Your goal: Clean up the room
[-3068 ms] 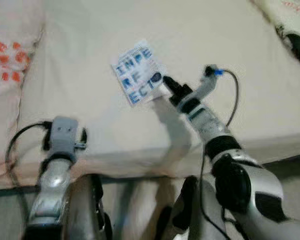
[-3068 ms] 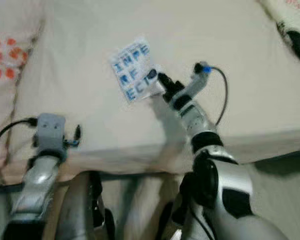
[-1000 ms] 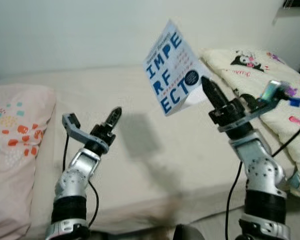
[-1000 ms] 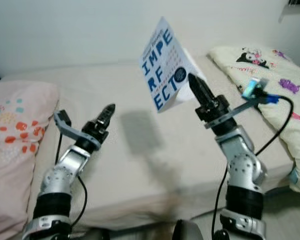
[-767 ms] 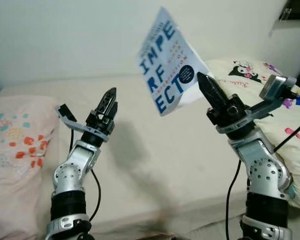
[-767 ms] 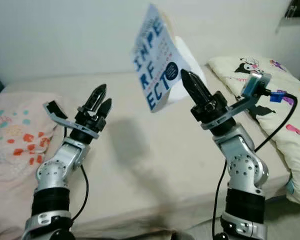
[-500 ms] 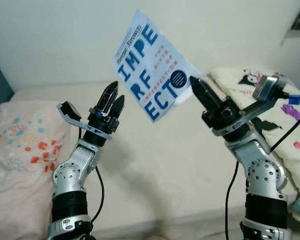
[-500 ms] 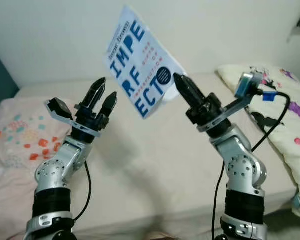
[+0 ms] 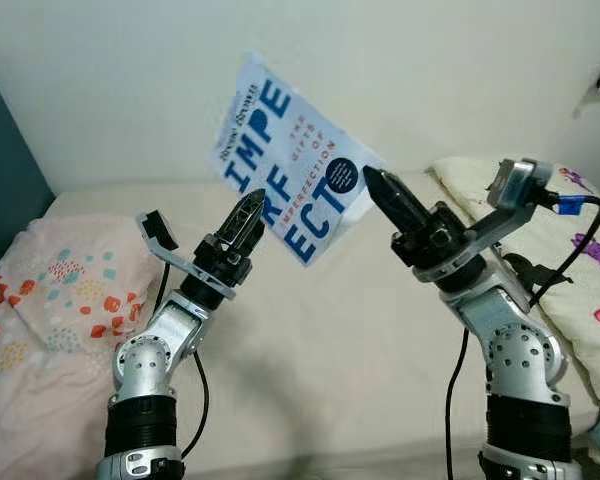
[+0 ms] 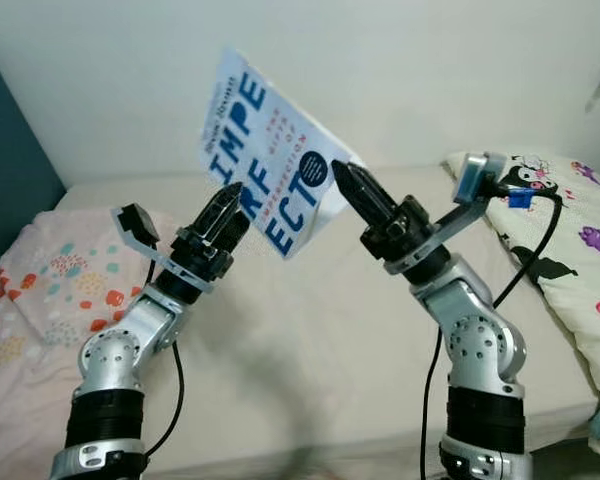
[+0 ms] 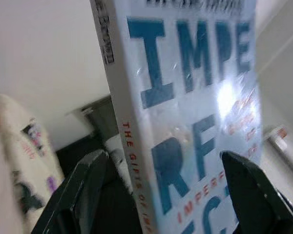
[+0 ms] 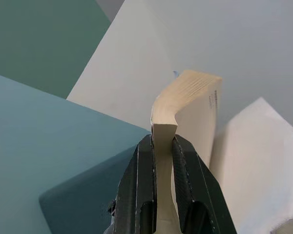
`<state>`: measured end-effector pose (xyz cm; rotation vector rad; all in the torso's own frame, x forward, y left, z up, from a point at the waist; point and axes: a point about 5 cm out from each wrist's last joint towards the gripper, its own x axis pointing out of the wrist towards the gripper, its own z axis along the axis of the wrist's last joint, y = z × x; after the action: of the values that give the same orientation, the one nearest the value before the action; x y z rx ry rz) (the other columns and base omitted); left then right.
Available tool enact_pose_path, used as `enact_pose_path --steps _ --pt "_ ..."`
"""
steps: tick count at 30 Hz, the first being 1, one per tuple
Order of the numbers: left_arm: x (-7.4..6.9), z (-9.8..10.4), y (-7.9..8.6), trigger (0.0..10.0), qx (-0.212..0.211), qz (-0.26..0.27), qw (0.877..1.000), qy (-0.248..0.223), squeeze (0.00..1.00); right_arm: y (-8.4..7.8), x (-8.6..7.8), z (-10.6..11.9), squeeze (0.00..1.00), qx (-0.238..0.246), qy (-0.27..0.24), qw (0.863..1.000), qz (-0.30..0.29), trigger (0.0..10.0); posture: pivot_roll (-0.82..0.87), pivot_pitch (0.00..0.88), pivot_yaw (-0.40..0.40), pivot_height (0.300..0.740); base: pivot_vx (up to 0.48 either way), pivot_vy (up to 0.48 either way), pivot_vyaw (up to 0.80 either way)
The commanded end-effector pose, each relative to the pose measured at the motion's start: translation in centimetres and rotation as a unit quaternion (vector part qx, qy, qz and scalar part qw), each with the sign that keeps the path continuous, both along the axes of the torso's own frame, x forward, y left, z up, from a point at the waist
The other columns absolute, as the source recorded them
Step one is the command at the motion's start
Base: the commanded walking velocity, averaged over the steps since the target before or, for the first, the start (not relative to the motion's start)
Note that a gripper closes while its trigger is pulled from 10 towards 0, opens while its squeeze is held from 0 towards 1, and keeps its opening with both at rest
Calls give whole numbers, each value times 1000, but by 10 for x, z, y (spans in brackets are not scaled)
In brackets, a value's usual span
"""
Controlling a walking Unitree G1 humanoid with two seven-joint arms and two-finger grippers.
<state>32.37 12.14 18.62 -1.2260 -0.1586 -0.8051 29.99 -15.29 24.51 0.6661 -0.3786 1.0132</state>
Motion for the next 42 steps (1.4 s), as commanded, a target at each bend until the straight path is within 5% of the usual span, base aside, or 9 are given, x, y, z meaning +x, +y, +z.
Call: enact_pose_path --steps 1,6,11,12,30,33,35,36,42 --pt "0 -10 1 10000 19 7 1000 17 0 -2 0 -5 0 3 2 1000 -3 0 46 0 -38 740 0 0 0" --pt "11 -29 14 10000 120 89 986 70 0 -17 18 -43 0 -70 92 988 -103 0 47 0 -39 740 0 0 0" --pt "18 -70 55 10000 272 241 913 185 0 -51 31 -89 0 -102 220 942 -233 0 46 0 -37 740 0 0 0" --pt "11 -93 77 10000 331 288 867 237 0 -60 28 -107 0 -120 255 922 -266 0 46 0 -35 740 0 0 781" --pt "-91 -226 113 10000 491 267 695 452 0 -57 7 -185 0 -236 337 877 -250 0 54 0 -36 740 0 0 785" --pt "-117 -245 114 10000 520 241 661 485 0 -57 -5 -212 0 -282 374 848 -247 3922 52 0 -36 740 0 0 788" --pt "-123 -249 114 10000 528 234 652 491 0 -56 -9 -220 0 -293 385 840 -246 3922 55 0 -39 740 0 0 788" --pt "-129 -253 113 10000 535 226 645 497 0 -56 -15 -230 0 -305 400 829 -246 10000 57 0 -39 740 0 0 788" --pt "-143 -261 113 10000 552 206 629 508 0 -54 -27 -247 0 -303 426 818 -241 10000 67 0 -43 740 0 0 788"
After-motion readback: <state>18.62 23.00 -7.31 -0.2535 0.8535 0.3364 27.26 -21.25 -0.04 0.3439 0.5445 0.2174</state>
